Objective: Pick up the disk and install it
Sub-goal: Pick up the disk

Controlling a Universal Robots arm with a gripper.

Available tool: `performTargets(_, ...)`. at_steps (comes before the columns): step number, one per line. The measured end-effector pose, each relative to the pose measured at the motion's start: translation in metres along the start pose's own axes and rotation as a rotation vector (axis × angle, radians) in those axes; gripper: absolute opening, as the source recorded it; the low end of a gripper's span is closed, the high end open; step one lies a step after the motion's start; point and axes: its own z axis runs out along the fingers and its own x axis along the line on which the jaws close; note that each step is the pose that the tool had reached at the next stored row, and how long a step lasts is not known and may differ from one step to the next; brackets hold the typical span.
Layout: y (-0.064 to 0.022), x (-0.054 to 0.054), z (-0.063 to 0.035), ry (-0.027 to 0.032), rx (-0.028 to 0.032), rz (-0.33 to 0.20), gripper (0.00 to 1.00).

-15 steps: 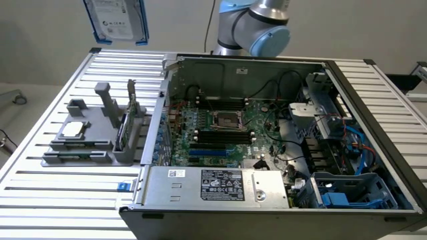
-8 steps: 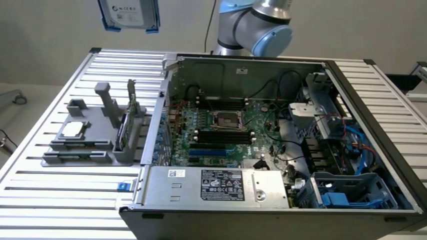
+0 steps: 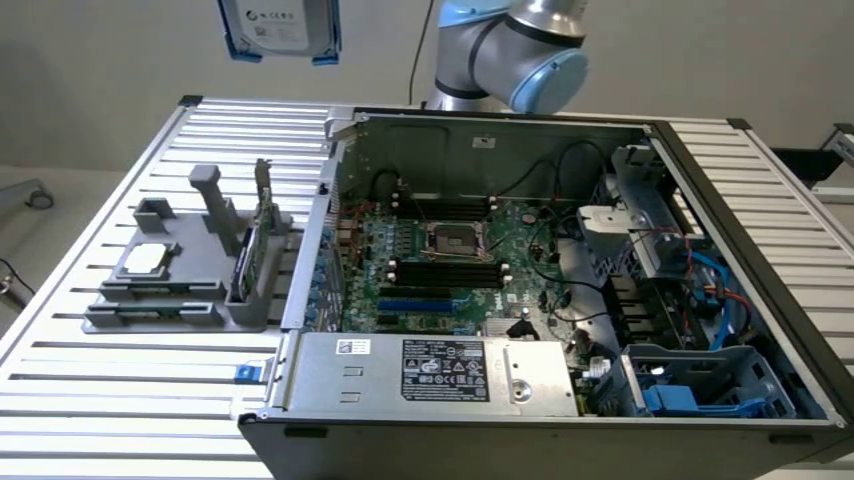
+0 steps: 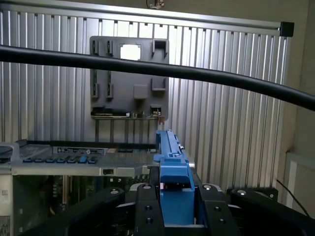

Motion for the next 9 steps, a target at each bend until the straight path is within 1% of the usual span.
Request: performTargets(9,-0.0405,0.012,-0.0022,-0.0122,0.0006,0.0,0.33)
